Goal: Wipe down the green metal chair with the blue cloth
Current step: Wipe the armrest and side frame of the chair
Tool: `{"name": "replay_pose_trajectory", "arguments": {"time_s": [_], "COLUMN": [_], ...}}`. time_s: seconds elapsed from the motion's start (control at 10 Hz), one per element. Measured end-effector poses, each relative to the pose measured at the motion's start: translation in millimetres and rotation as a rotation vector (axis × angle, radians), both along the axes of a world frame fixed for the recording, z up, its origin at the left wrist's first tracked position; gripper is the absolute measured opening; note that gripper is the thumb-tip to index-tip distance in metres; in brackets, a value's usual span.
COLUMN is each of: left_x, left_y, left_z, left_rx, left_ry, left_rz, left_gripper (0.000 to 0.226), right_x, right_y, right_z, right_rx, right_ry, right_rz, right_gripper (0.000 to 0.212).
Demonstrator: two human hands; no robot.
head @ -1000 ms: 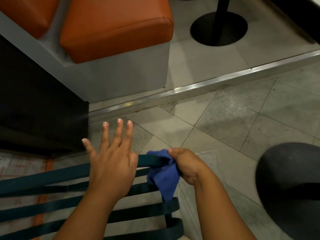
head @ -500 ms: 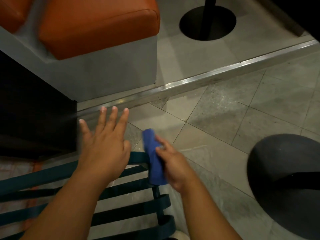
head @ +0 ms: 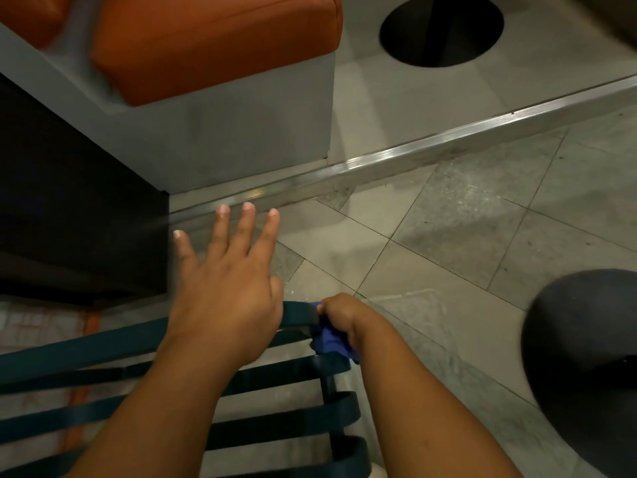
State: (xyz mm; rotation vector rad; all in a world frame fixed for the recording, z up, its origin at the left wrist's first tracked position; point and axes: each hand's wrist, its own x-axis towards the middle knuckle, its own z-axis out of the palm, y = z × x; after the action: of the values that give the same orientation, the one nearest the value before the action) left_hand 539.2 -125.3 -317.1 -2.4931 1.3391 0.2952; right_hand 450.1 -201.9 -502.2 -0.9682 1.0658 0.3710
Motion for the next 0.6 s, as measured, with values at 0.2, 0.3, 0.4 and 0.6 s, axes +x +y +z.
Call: {"name": "replay_pose_trajectory", "arguments": {"time_s": [0.2, 0.3, 0.4, 0.6], "left_x": [-1, -2, -2, -2], "left_y": [-2, -1, 0, 2], "left_z": [2, 2, 2, 3], "left_rx": [0.034, 0.041, 0.037, 0.014], "left_ry": [0.004, -0.001, -0.002, 0.014], "left_rz": [0.013, 0.003, -0.003, -0.001], "left_gripper": [0.07, 0.069, 0.069, 0.07], "right_x": [-47, -65, -55, -24], "right_y": [36, 89, 139, 154], "right_z": [67, 75, 55, 31], "right_rx": [-0.468, -0.89, -1.035, -1.123], "right_ry": [-0.114, -0.117, -0.127, -0.263], "right_rz": [-0.118, -0.163, 0.238, 0.975], "right_gripper": [0.025, 0.032, 0.039, 0.067]}}
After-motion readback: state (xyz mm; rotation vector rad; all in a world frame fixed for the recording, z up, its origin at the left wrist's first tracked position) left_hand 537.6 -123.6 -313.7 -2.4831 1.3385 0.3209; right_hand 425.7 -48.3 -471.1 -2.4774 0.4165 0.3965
